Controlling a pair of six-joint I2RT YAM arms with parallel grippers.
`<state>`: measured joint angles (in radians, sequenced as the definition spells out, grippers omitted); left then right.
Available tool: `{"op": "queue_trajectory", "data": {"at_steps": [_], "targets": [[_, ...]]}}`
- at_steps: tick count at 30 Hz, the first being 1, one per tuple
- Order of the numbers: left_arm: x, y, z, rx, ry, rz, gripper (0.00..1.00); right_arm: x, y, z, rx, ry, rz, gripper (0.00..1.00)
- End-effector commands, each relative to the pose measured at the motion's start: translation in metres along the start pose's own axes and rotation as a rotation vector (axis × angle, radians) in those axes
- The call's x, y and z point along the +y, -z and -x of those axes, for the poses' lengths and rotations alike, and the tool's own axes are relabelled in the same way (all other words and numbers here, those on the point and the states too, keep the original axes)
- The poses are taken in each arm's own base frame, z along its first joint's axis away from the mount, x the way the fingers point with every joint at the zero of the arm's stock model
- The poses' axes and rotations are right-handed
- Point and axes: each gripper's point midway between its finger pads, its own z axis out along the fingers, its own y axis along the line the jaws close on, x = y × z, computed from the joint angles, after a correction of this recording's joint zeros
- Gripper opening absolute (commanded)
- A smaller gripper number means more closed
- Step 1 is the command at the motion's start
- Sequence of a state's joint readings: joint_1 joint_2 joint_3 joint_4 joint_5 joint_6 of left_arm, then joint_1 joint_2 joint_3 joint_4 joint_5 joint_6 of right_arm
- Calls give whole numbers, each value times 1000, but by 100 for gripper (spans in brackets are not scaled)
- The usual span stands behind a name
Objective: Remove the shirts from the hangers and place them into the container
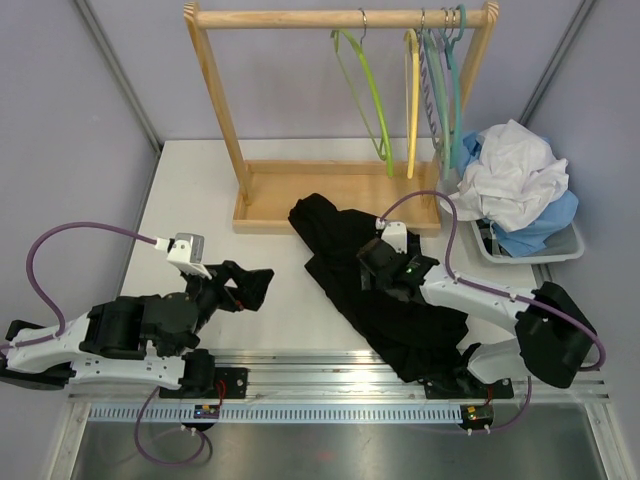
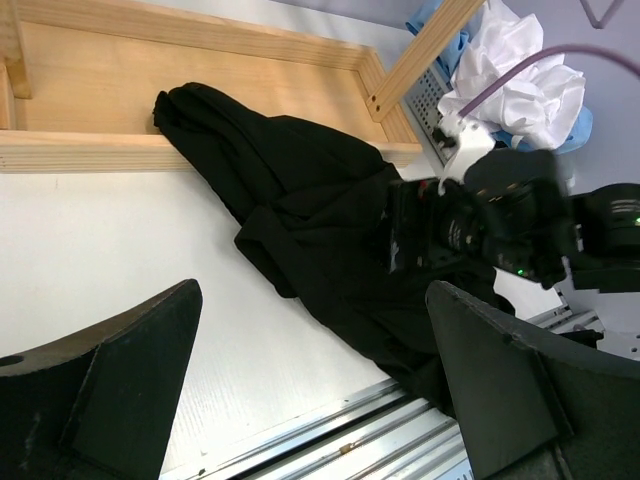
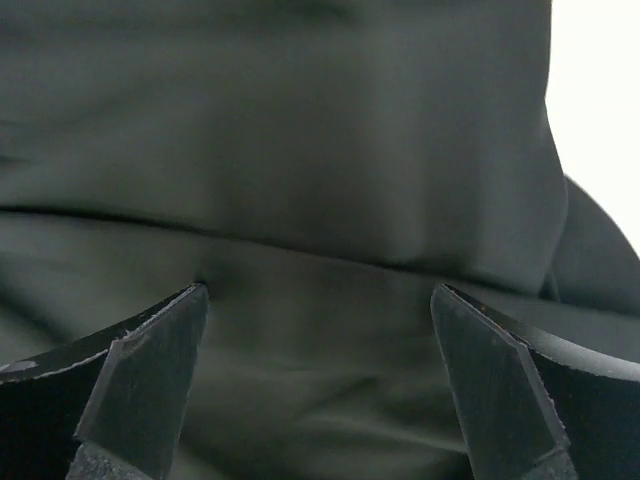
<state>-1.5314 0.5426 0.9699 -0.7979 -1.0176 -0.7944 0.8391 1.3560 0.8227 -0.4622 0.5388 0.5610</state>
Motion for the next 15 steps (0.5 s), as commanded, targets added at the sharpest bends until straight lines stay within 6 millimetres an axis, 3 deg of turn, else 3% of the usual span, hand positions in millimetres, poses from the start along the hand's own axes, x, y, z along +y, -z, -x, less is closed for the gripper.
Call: {"op": "queue_trajectory", "data": {"at_steps": [1, 2, 10, 13, 15], "targets": [[-2, 3, 10, -23, 67, -8, 99, -25, -20, -10, -36, -112, -150, 99], [-2, 3, 9, -23, 68, -9, 99, -37, -25, -19, -4, -97, -204, 99], [-7, 0, 7, -16, 52, -12, 99, -40, -31, 23, -45, -270, -238, 99], [-6, 1, 7, -17, 50, -11, 99, -39, -54, 19, 4, -285, -235, 99], [-5, 1, 7, -17, 52, -11, 99, -28, -74, 15, 40, -305, -192, 100]]}}
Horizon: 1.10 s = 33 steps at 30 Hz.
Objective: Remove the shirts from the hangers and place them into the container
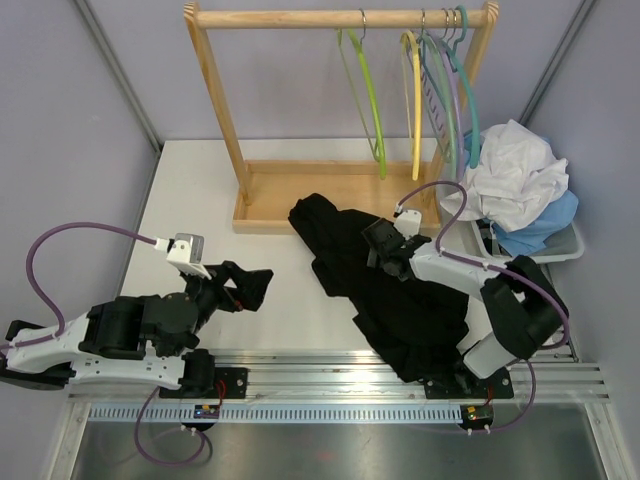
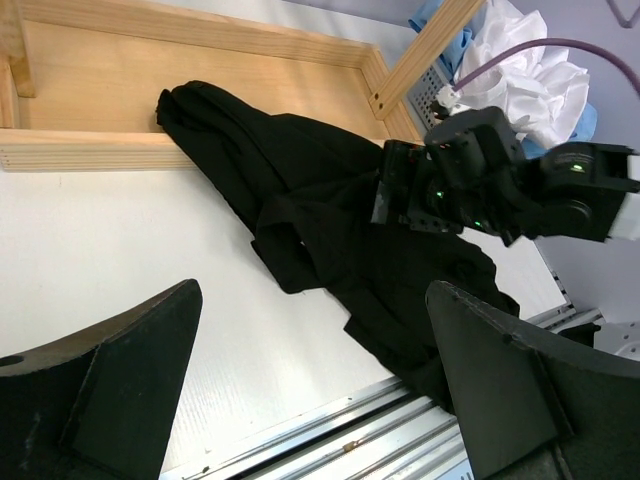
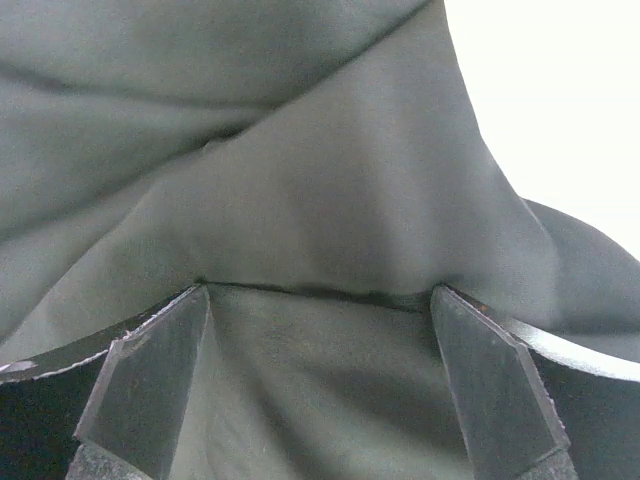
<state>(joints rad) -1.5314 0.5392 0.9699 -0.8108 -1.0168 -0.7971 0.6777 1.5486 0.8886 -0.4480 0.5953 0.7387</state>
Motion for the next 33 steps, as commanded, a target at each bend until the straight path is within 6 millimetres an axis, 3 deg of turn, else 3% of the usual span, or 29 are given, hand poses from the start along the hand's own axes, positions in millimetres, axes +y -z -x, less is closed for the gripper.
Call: {"op": "queue_trajectory", "data": {"at_steps": [1, 7, 9, 10, 11, 12, 13, 18, 19, 21, 22, 24, 25, 27, 28, 33], "targets": [[-6, 1, 7, -18, 55, -13, 99, 19, -27, 8, 8, -83, 35, 99], [3, 5, 9, -15, 69, 1, 98, 30, -57, -13, 68, -63, 31, 100], [2, 4, 9, -18, 69, 1, 98, 35, -60, -17, 73, -61, 62, 94], [1, 4, 8, -16, 66, 0, 98, 37, -61, -19, 80, -62, 71, 84], [1, 4, 9, -19, 64, -1, 98, 35, -62, -23, 85, -65, 72, 42], [0, 3, 10, -19, 58, 1, 98, 33, -63, -26, 87, -71, 66, 13], [0, 3, 10, -18, 54, 3, 98, 31, -62, -24, 79, -82, 57, 0], [0, 3, 10, -16, 48, 5, 98, 11, -45, -22, 60, -127, 23, 0], [-1, 3, 10, -15, 50, 4, 98, 6, -31, -4, 5, -169, 27, 0], [-1, 3, 10, -16, 52, 2, 98, -14, -14, 3, -30, -215, -7, 0], [-2, 3, 10, -14, 51, -2, 98, -23, 6, 26, -111, -269, 7, 0], [-5, 2, 10, -14, 48, -7, 98, -41, 28, 41, -165, -303, -11, 0], [-6, 1, 9, -13, 43, -8, 98, -50, 52, 66, -248, -360, 9, 0], [-10, 1, 10, -12, 38, -13, 98, -66, 73, 80, -299, -371, 4, 0], [-12, 0, 10, -11, 39, -17, 98, -76, 94, 100, -365, -409, 14, 0], [-22, -1, 14, -8, 29, -30, 98, -115, 143, 138, -507, -441, -47, 0]]}}
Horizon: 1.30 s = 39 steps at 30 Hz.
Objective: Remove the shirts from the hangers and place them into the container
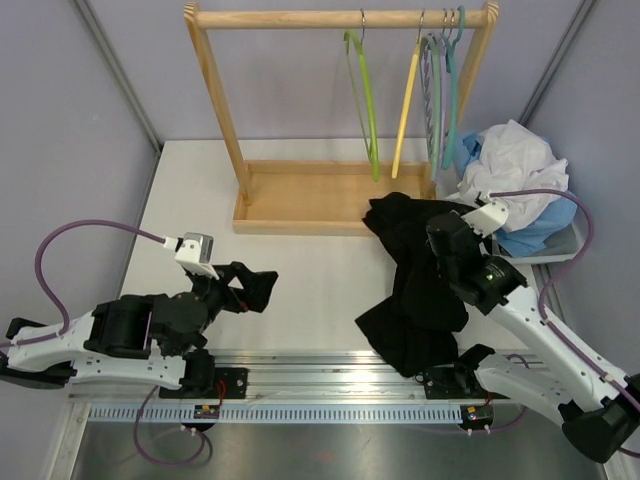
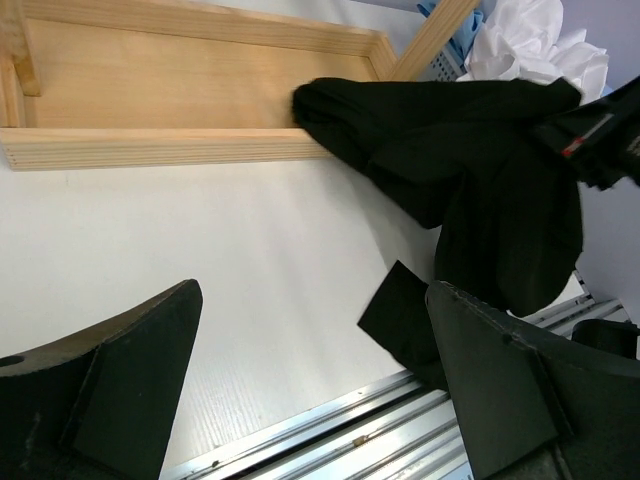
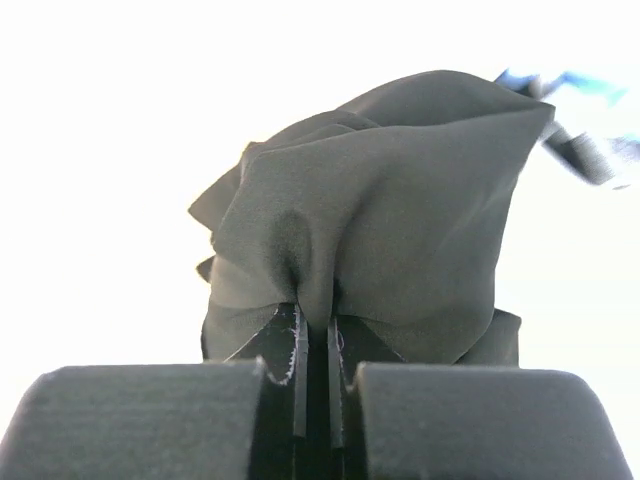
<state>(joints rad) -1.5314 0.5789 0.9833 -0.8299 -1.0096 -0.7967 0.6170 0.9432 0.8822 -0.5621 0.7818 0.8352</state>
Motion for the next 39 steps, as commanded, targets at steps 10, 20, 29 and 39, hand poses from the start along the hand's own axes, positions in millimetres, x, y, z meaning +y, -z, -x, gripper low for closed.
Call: {"op": "queue_trajectory", "data": {"at_steps": [10, 20, 29, 39], "targets": [[-31, 4, 27, -11, 52, -70, 98, -20, 98, 221, -583, -136, -119, 0], [-41, 10, 40, -16, 62, -118, 98, 33, 137, 359, -881, -39, -89, 0], [-37, 17, 49, -16, 81, -133, 98, 51, 85, 463, -1018, 19, -105, 0], [-34, 20, 63, -41, 62, -124, 99, 94, 121, 569, -1446, 15, 209, 0]]}}
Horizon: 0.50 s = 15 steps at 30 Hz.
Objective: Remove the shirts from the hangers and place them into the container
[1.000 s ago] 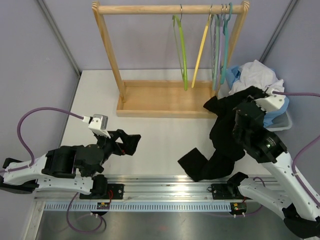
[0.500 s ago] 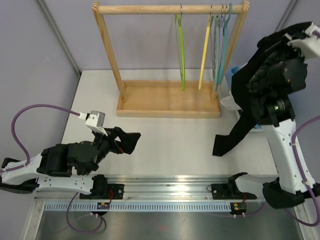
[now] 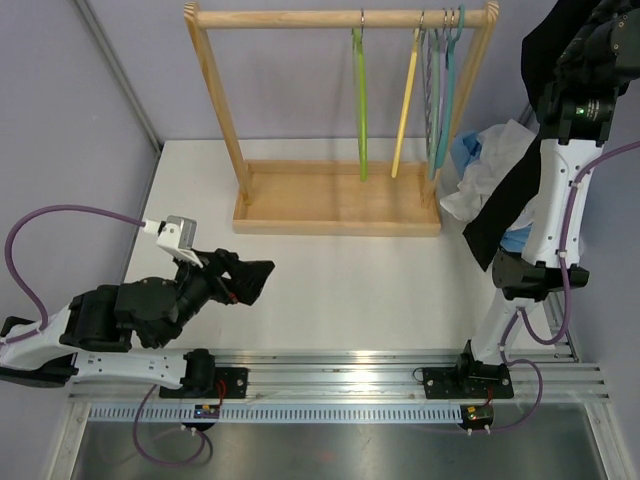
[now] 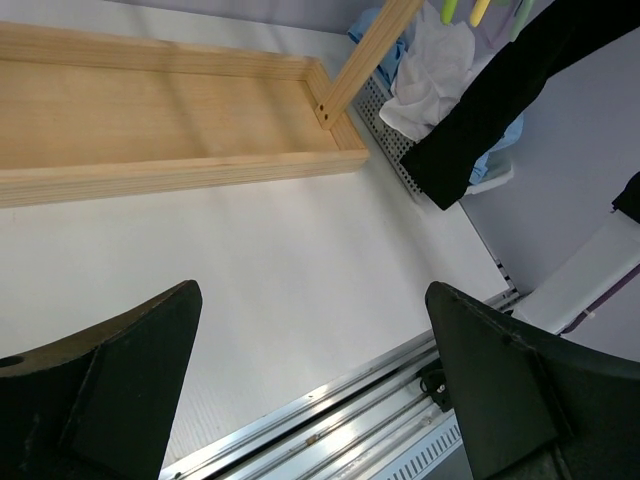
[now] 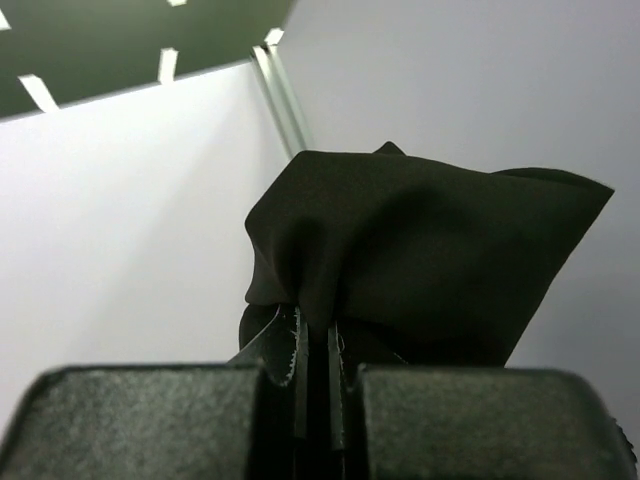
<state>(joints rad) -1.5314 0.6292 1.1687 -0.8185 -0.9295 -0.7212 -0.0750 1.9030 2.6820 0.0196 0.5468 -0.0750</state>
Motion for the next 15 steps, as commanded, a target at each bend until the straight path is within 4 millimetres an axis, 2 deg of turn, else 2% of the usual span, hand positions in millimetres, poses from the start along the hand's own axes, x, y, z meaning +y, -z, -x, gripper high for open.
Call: {"op": "queue_trajectory", "data": {"at_steps": [1, 2, 3, 4, 5, 6, 8, 10, 11, 12, 14, 15], "targets": [[-4, 3, 19, -46, 19, -12, 99, 25, 3, 95, -282, -172, 195, 0], [-4, 2, 18, -51, 15, -10, 99, 25, 5, 110, -346, -210, 213, 0], [-4, 1, 19, -56, 12, -12, 99, 28, 6, 106, -355, -223, 235, 0], [-7, 1, 20, -63, 6, -23, 99, 27, 7, 112, -384, -227, 235, 0], [-7, 0, 20, -65, -1, -20, 99, 27, 3, 103, -392, -220, 228, 0], [-7, 0, 20, -67, -5, -19, 99, 22, 1, 109, -423, -220, 220, 0], [-7, -1, 19, -67, -10, -16, 99, 19, -4, 102, -427, -200, 226, 0], [-6, -3, 16, -71, -10, -7, 99, 13, -12, 83, -379, -197, 220, 0], [-6, -3, 16, -71, -8, -9, 99, 12, -16, 69, -345, -181, 216, 0], [-5, -5, 12, -71, -11, -5, 99, 14, -20, 40, -287, -153, 218, 0], [-5, -6, 11, -75, -4, -6, 99, 4, -24, 3, -192, -97, 168, 0], [-5, -6, 10, -76, -3, -9, 99, -1, -24, -42, -98, -48, 156, 0]]}}
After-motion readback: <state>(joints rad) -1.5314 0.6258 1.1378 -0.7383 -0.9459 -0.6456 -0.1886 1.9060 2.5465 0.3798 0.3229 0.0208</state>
